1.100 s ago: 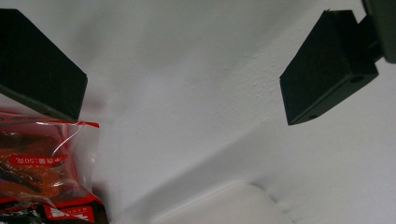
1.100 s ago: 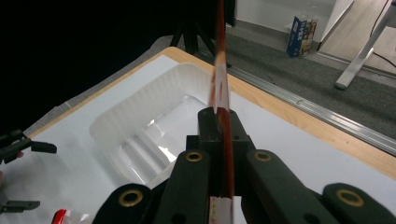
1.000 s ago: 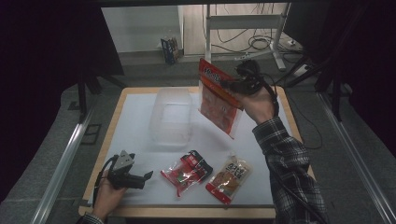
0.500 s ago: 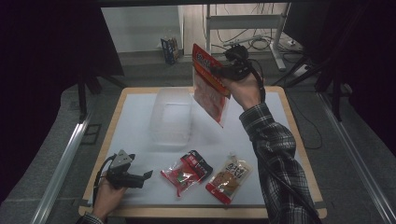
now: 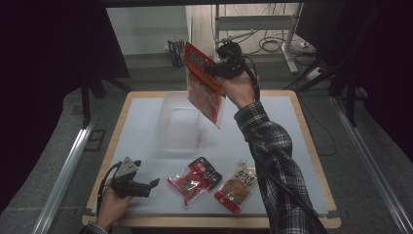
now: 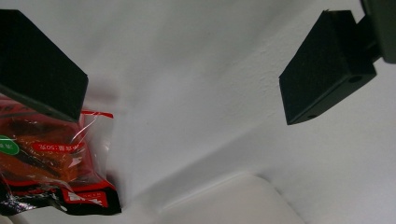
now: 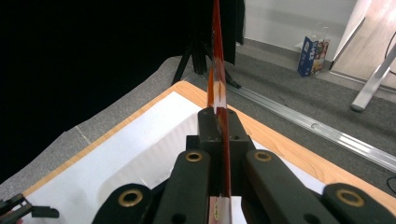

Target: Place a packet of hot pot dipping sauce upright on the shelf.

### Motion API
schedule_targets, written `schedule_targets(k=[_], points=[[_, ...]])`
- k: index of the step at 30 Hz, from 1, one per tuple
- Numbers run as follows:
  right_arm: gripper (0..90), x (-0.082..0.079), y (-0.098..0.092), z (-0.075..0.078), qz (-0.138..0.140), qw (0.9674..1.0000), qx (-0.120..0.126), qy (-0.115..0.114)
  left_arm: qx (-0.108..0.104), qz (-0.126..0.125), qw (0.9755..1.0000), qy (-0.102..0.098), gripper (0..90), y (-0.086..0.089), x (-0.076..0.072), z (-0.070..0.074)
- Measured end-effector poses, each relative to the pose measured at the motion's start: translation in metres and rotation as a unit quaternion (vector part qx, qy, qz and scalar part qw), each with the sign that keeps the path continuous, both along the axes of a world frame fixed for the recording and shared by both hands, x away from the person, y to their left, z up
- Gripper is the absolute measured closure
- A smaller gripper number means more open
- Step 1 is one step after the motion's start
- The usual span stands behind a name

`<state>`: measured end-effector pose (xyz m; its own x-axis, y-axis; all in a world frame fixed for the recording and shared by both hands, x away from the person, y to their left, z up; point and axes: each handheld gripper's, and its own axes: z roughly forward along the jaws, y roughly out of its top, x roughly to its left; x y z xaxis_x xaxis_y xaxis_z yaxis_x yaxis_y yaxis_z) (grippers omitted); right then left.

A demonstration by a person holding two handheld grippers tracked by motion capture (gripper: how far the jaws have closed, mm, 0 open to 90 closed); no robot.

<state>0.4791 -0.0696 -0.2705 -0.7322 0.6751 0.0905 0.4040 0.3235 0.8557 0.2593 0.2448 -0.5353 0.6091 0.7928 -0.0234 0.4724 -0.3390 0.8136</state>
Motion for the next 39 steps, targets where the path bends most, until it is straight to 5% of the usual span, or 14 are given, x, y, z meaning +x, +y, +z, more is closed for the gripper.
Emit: schedule_targets(k=[18,29,39], points=[[88.6,0.014,0.053,-0.006,0.007,0.9999,0.007,0.0,-0.033,-0.005,0.9994,-0.005,1.0,0.002,0.001,0.0],[88.5,0.019,0.083,-0.017,0.013,0.9999,0.002,-0.003,-0.007,-0.013,0.9997,-0.019,0.6,-0.002,0.0,-0.001],[88.5,0.028,0.094,-0.049,0.012,0.9997,-0.014,0.018,0.002,-0.013,0.9996,-0.026,0.3,-0.002,0.0,-0.001]])
